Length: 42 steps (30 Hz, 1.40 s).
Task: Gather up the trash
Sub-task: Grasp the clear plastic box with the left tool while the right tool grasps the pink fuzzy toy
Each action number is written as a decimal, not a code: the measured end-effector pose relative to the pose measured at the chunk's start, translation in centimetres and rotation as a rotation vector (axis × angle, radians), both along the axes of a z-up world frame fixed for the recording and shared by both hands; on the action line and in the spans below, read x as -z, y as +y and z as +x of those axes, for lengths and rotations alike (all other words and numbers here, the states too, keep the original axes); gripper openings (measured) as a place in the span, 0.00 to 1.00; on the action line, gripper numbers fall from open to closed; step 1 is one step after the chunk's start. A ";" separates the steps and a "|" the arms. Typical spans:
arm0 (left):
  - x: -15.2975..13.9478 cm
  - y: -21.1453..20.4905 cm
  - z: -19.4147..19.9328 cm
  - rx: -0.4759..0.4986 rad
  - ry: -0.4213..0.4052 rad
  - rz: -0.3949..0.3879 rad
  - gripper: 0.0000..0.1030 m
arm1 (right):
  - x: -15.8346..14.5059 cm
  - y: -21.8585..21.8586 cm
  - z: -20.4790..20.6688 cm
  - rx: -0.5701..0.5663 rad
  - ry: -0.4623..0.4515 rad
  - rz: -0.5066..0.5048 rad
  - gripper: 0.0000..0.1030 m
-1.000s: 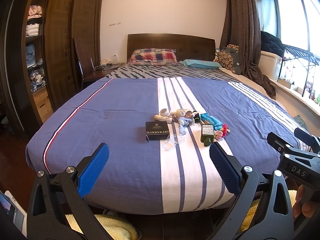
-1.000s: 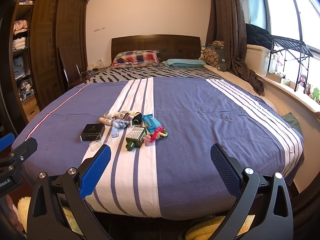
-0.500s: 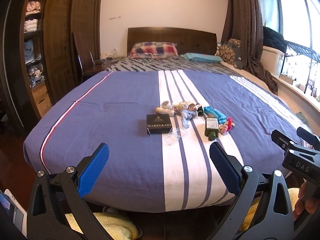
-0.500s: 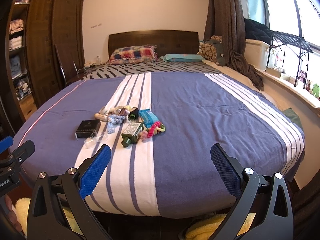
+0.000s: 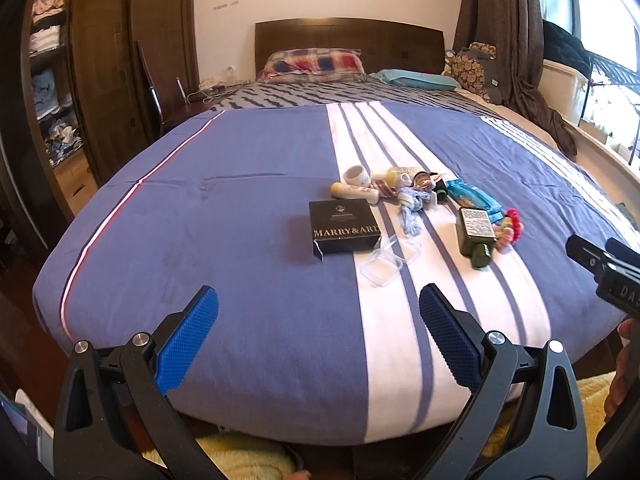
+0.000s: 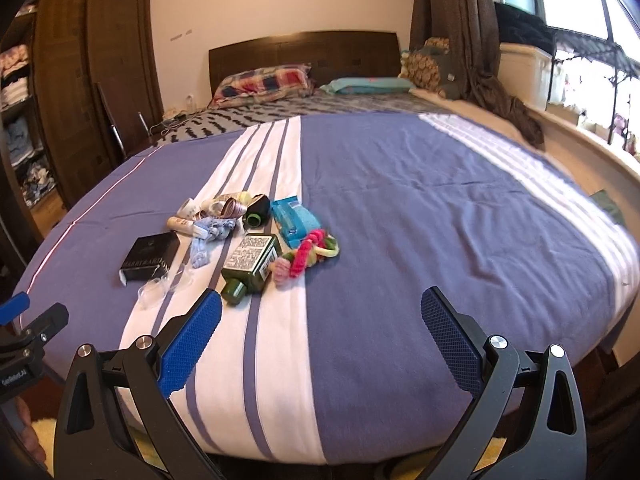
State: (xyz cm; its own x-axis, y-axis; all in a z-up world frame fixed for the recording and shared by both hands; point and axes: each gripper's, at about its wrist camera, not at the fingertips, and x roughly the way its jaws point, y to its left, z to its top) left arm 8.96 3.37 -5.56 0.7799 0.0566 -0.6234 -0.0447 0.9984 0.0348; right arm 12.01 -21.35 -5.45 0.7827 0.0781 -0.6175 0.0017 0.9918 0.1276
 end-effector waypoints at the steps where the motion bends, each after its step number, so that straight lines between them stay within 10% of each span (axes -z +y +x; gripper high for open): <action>1: 0.3 -0.1 0.4 0.003 -0.003 0.013 0.92 | 0.3 0.0 0.5 -0.001 0.007 0.008 0.97; 16: 4.1 -0.5 6.1 0.122 0.106 -0.042 0.80 | 4.0 1.1 8.3 0.011 0.099 0.070 0.41; 42: 7.0 -4.1 10.4 0.209 0.178 -0.106 0.36 | 5.1 0.2 8.4 -0.043 0.117 0.040 0.21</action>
State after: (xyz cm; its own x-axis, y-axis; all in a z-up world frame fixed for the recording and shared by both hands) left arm 19.39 -0.71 -12.57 0.6455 -0.1664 -0.7454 0.1597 0.9838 -0.0813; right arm 20.39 -21.14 -10.51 0.7011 0.1370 -0.6997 -0.0240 0.9853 0.1689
